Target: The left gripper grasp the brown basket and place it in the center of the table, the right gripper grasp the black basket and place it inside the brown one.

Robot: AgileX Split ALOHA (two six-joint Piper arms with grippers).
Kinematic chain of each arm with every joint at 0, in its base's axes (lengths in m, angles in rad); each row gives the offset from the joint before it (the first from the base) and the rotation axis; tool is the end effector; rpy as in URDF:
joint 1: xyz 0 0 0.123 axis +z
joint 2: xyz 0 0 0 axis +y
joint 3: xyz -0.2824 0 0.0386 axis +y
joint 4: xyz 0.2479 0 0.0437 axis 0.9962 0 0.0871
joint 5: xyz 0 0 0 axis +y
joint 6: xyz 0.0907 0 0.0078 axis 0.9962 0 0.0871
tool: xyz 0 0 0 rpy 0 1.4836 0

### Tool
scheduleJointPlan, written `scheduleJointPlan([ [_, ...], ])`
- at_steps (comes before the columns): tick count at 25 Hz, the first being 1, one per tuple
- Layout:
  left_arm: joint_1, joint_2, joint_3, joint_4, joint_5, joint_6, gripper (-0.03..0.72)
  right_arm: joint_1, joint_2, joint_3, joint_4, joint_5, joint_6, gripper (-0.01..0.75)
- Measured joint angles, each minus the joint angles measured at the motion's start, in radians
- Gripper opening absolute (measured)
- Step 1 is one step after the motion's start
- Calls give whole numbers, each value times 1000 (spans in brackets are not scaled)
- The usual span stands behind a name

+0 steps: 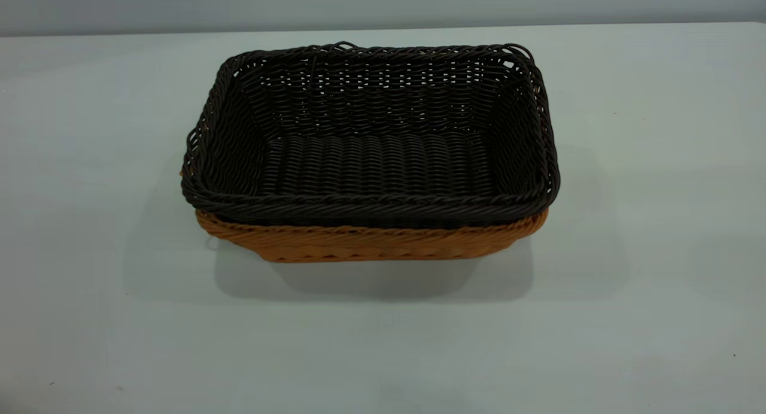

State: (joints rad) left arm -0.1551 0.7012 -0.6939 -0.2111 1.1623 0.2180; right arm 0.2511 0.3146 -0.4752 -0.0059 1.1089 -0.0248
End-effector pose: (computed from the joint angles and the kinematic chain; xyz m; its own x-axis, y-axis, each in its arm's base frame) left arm 0.0959 -0.0327 0.2980 -0.8288 0.2614 -0.4947 0.3552 0.9289 -0.1043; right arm 0.0392 0.0096 0.2607 -0.7278 -0.2150 -0.6513 -0.2652 0.9639 -0.0219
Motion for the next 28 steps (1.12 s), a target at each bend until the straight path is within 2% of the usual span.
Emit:
scheduleJointPlan([
  [6, 0, -205, 199, 9, -54, -50, 572, 0, -79, 3, -6, -4, 4, 554],
  [11, 0, -372, 204, 62, -69, -71, 572, 0, -82, 3, -6, -4, 5, 554],
  [19, 0, -593, 204, 69, -62, -77, 572, -3, -83, 3, -6, -4, 5, 554],
  [20, 0, -618, 204, 69, -62, -77, 572, -19, -84, 3, -6, -4, 5, 554],
  [24, 2, -686, 204, 69, -56, -77, 572, -167, -116, 3, -5, -4, 5, 554],
  [26, 31, -712, 204, 69, -55, -77, 572, -212, -162, 3, -5, -4, 5, 554],
  [28, 81, -720, 204, 69, -54, -77, 572, -224, -227, 3, -4, -4, 5, 554],
])
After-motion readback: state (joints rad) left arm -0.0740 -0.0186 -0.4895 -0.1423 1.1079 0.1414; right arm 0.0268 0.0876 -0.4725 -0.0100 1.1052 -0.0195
